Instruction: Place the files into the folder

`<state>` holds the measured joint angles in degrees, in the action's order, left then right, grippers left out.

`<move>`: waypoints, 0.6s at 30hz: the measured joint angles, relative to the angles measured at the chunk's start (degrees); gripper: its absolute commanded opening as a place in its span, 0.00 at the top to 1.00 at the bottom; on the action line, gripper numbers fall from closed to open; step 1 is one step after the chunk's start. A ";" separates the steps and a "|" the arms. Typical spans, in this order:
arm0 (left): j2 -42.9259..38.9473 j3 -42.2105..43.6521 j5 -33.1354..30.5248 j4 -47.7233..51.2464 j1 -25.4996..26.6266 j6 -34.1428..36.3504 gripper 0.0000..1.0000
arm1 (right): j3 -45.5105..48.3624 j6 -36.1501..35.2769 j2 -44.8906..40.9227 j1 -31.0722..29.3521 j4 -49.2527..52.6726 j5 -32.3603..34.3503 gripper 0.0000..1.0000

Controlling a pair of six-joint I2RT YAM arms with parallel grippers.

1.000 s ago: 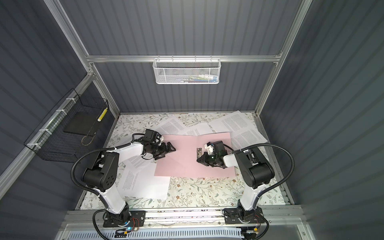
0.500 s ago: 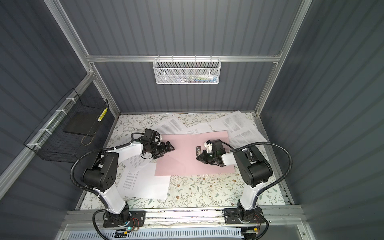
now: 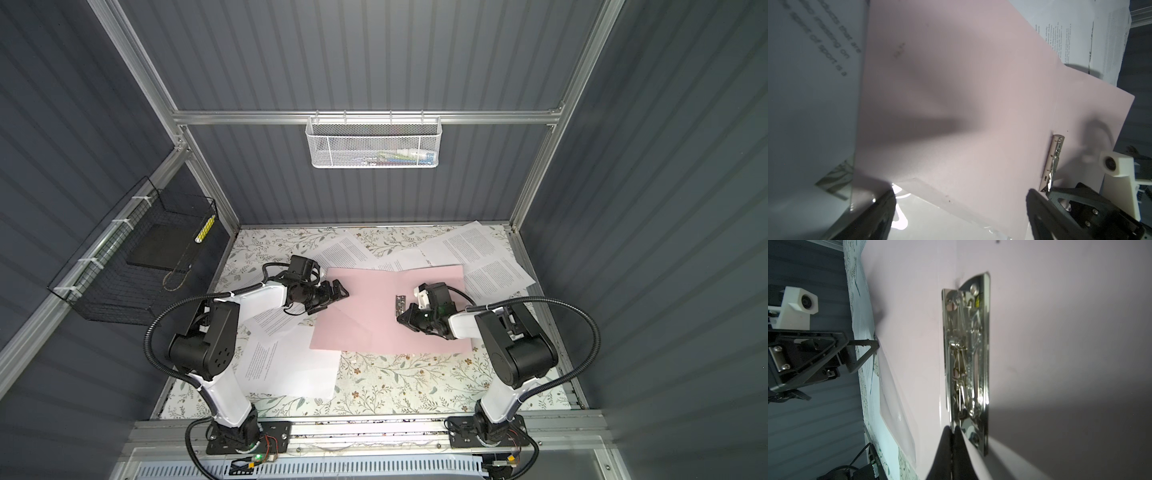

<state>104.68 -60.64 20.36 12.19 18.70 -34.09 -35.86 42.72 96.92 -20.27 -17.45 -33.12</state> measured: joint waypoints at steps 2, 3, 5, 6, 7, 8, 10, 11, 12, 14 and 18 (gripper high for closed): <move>0.15 0.02 0.00 -0.20 -0.20 -0.02 0.01 | 0.00 0.59 -0.31 0.57 0.70 -1.44 1.00; 0.22 0.07 0.00 -0.42 -0.31 -0.02 0.02 | 0.00 0.83 -0.35 0.76 1.05 -1.86 1.00; 0.35 0.17 0.00 -0.72 -0.44 -0.02 0.02 | 0.02 1.31 -0.39 0.96 1.25 -2.73 1.00; 0.33 0.33 0.00 -1.05 -0.44 -0.02 0.02 | 0.09 1.84 -0.37 1.05 0.98 -3.45 0.98; 0.33 0.48 0.00 -1.29 -0.46 0.00 0.02 | 0.17 2.29 -0.35 1.14 0.61 -4.20 0.85; 0.31 0.63 0.00 -1.49 -0.46 0.00 0.02 | 0.39 3.10 -0.33 1.25 -0.11 -5.03 0.76; 0.31 0.70 0.02 -1.77 -0.50 0.00 0.02 | 0.87 4.02 -0.37 1.33 -2.05 -6.86 0.65; 0.31 0.72 0.04 -1.79 -0.55 0.02 0.02 | 1.03 4.26 -0.39 1.36 -2.86 -7.45 0.61; 0.33 0.72 0.09 -1.86 -0.57 0.02 0.02 | 1.18 4.46 -0.52 1.44 -3.45 -8.00 0.58; 0.28 0.81 0.22 -1.99 -0.66 0.02 0.02 | 1.73 4.55 -1.27 1.49 -3.89 -8.79 0.56; 0.28 0.90 0.39 -2.21 -0.74 0.02 0.02 | 2.05 3.02 -4.39 1.42 -2.47 -8.83 0.74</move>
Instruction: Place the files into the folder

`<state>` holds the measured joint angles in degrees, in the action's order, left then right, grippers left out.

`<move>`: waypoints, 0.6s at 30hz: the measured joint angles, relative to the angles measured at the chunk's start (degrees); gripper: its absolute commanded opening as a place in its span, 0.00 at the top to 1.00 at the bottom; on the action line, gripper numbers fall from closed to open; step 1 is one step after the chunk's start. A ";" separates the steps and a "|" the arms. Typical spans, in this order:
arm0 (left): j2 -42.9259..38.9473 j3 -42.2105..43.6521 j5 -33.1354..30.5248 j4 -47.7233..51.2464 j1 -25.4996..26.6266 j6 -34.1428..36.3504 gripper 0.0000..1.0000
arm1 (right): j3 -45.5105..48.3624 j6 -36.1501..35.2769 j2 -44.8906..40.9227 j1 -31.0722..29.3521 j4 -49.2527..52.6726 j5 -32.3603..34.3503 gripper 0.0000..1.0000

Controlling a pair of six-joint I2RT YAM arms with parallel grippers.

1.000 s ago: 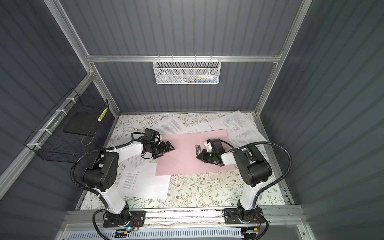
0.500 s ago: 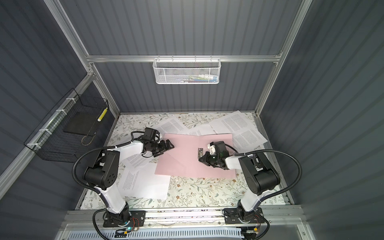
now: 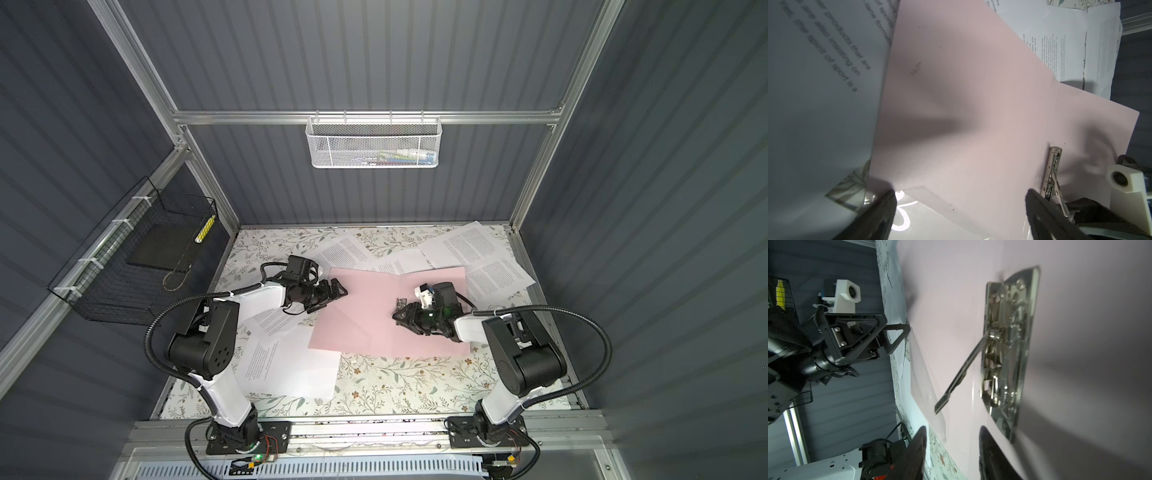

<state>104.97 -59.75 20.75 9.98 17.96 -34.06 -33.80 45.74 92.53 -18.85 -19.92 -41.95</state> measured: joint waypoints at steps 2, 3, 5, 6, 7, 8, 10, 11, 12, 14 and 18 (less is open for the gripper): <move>0.00 0.11 0.02 -0.24 -0.02 0.00 0.02 | -0.26 -1.07 -0.92 -0.07 1.90 0.74 0.78; -0.09 0.17 0.04 -0.35 -0.02 0.00 0.02 | -0.52 -1.66 -0.96 -0.11 2.95 1.25 0.84; -0.11 0.33 0.07 -0.57 -0.04 0.00 0.02 | -1.25 -2.71 -0.74 -0.42 5.11 2.16 0.90; -0.11 0.37 0.09 -0.66 -0.07 0.00 0.02 | -1.73 -3.15 -0.46 -0.74 6.16 2.73 0.91; -0.11 0.39 0.13 -0.72 -0.07 0.00 0.02 | -2.14 -3.32 -0.17 -1.05 6.97 3.17 0.91; -0.11 0.39 0.17 -0.72 -0.07 0.00 0.02 | -2.78 -3.69 0.33 -1.57 7.98 3.63 0.91; -0.11 0.39 0.22 -0.72 -0.11 0.00 0.02 | -3.96 -4.07 1.55 -2.62 8.94 4.26 0.92; -0.15 0.39 0.24 -0.72 -0.13 0.00 0.02 | -4.42 -4.20 2.16 -3.08 9.25 4.44 0.92; -0.22 0.39 0.24 -0.74 -0.13 0.00 0.03 | -4.87 -4.24 2.78 -3.52 9.49 4.59 0.92; -0.22 0.52 0.24 -0.87 -0.13 0.02 0.03 | -5.88 -4.22 3.85 -4.17 10.23 4.87 0.92; -0.22 0.74 0.31 -1.18 -0.17 0.02 0.03 | -8.81 -4.13 5.90 -4.79 11.34 5.33 0.85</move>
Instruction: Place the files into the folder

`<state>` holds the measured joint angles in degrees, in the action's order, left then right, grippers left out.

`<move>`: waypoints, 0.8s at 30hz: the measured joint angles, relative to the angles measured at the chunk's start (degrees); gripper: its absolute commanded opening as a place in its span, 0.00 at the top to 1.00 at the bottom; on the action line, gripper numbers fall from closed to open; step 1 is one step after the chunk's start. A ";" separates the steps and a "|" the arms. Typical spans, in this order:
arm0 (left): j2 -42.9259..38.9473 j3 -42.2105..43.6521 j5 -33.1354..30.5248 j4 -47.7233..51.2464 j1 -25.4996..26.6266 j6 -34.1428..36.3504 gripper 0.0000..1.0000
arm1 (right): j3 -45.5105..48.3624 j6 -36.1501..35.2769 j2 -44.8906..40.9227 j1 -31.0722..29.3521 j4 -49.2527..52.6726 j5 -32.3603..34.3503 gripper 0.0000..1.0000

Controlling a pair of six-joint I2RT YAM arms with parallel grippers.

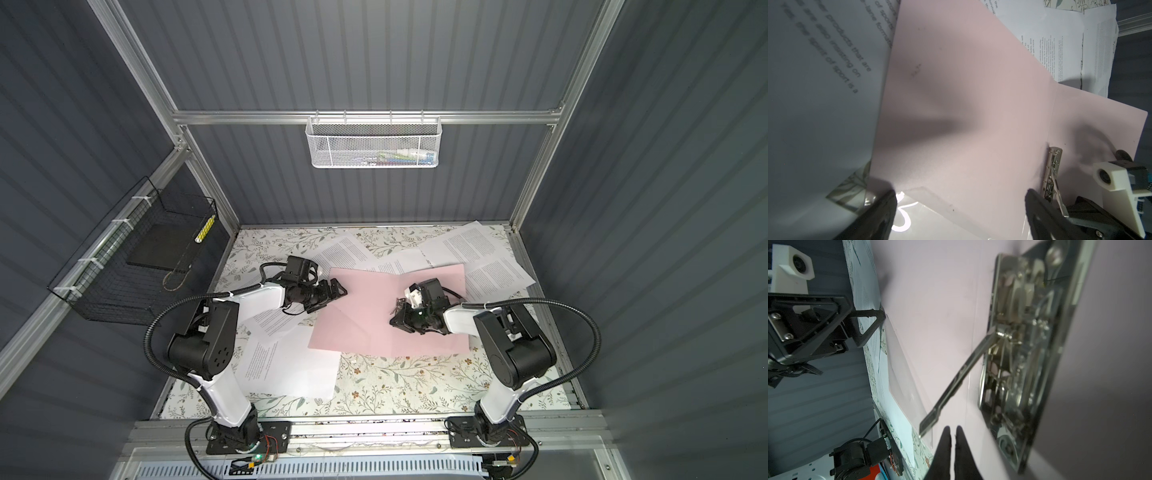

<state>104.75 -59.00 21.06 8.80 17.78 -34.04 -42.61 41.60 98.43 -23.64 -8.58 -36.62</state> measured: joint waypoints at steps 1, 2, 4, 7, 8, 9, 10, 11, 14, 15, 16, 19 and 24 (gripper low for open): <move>-0.02 0.09 0.02 -0.11 0.00 0.00 0.03 | -0.87 0.20 0.52 -0.04 0.24 0.17 0.81; -0.11 0.22 0.02 -0.28 0.00 0.00 0.03 | -1.88 0.35 1.14 -0.04 0.46 0.39 0.77; -0.15 0.48 0.04 -0.66 0.00 0.04 0.03 | -3.98 0.98 2.40 0.02 0.72 0.85 0.68; -0.15 0.70 0.17 -1.36 -0.04 0.26 0.03 | -8.22 2.56 5.25 0.37 1.40 1.14 0.51; -0.17 0.85 0.31 -1.62 -0.07 0.37 0.03 | -9.73 3.06 6.16 0.55 1.55 1.49 0.46; -0.17 0.94 0.48 -1.81 -0.13 0.42 0.03 | -11.19 3.76 7.02 0.76 1.73 1.97 0.41; -0.24 0.98 0.61 -1.90 -0.15 0.46 0.03 | -12.33 4.33 7.50 1.03 1.92 2.03 0.37; -0.26 1.01 0.63 -2.01 -0.17 0.55 0.03 | -13.62 4.76 8.00 1.22 2.10 2.12 0.32; -0.28 1.05 0.81 -2.08 -0.20 0.61 0.03 | -17.77 6.23 9.94 2.25 2.51 2.82 0.28; -0.39 1.05 0.96 -2.08 -0.26 0.61 0.03 | -18.86 6.75 10.67 2.82 2.40 2.80 0.28; -0.46 1.03 1.03 -2.08 -0.26 0.63 0.03 | -19.39 7.23 11.15 3.32 2.14 2.73 0.27; -0.92 0.81 2.03 -2.05 -0.26 0.81 0.03 | -20.00 7.69 11.91 4.74 1.29 1.81 0.23; -0.92 -0.83 4.26 0.55 -0.17 0.81 0.03 | -19.12 5.14 7.89 4.83 1.33 -0.11 0.16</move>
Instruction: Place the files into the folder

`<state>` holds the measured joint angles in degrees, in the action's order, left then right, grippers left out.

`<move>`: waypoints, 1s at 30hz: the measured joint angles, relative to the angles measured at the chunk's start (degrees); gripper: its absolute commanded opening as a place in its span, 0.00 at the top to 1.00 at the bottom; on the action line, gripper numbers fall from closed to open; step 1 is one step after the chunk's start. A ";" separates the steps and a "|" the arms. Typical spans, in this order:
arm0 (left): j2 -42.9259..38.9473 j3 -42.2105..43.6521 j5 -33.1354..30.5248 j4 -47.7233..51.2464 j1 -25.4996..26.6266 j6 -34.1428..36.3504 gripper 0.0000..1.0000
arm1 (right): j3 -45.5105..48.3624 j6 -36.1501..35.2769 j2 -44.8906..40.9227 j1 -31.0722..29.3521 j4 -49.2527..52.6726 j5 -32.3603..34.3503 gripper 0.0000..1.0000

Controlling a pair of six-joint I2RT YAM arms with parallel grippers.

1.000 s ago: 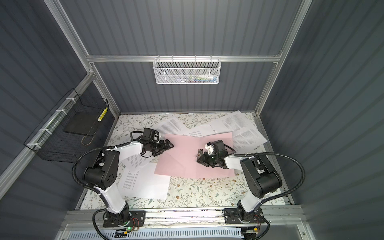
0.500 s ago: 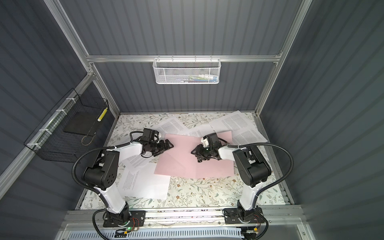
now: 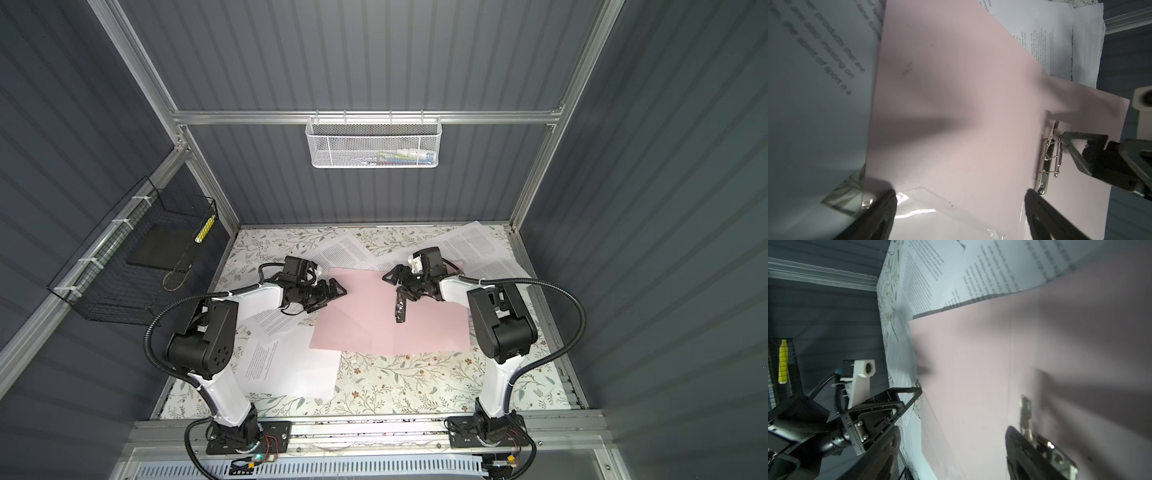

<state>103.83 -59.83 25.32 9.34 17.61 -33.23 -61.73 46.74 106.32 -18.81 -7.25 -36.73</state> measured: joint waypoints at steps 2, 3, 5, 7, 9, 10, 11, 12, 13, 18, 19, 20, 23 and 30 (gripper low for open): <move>0.00 -0.90 0.68 2.62 0.63 0.00 0.03 | 1.62 -1.44 -4.39 -0.11 0.22 -0.22 0.11; 0.00 -1.38 1.03 4.33 1.20 0.00 0.03 | 2.58 -2.47 -7.15 -0.17 0.37 0.02 0.08; -0.46 -2.08 1.51 7.48 2.38 0.00 0.02 | 4.72 -4.24 -12.48 -0.09 1.07 1.16 0.03; -2.27 -2.16 1.01 10.56 3.21 -0.02 0.00 | 6.71 -5.99 -16.94 0.15 2.36 2.67 0.01; -6.88 -2.16 -2.01 14.71 4.09 -0.02 0.00 | 9.31 -8.02 -21.03 0.42 4.17 4.76 0.01; -9.68 -2.14 -4.17 16.35 4.26 -0.02 0.00 | 10.73 -8.76 -22.64 0.48 4.90 5.86 0.01; -13.22 -2.12 -6.75 18.03 4.22 -0.17 0.00 | 12.61 -9.53 -24.61 0.66 5.92 7.13 0.01; -17.05 -2.01 -9.44 19.47 3.98 -0.28 0.00 | 14.43 -10.12 -26.43 0.76 7.06 8.33 0.01; -20.20 -1.81 -11.58 20.46 3.63 -0.46 0.00 | 15.96 -10.62 -27.91 1.01 7.98 9.07 0.01; -30.67 0.07 -20.50 26.49 2.34 -0.70 0.00 | 20.65 -11.98 -31.04 3.50 11.65 11.15 0.01; -30.91 0.39 -21.14 27.21 2.27 -0.66 0.00 | 20.85 -12.09 -30.71 4.31 12.37 11.56 0.01; -30.84 0.72 -21.29 27.82 2.27 -0.59 0.00 | 20.98 -12.11 -30.21 5.25 13.14 12.24 0.01; -28.41 0.83 -20.17 29.00 2.43 0.24 0.00 | 21.81 -12.02 -29.00 7.91 14.60 14.80 0.01; -18.45 0.72 -18.40 28.59 2.99 2.82 0.00 | 26.67 -10.08 -26.36 15.04 14.51 17.49 0.01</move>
<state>85.38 -59.11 6.92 37.93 20.60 -30.41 -35.07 36.67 79.96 -3.77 7.27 -19.25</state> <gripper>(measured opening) 0.997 0.989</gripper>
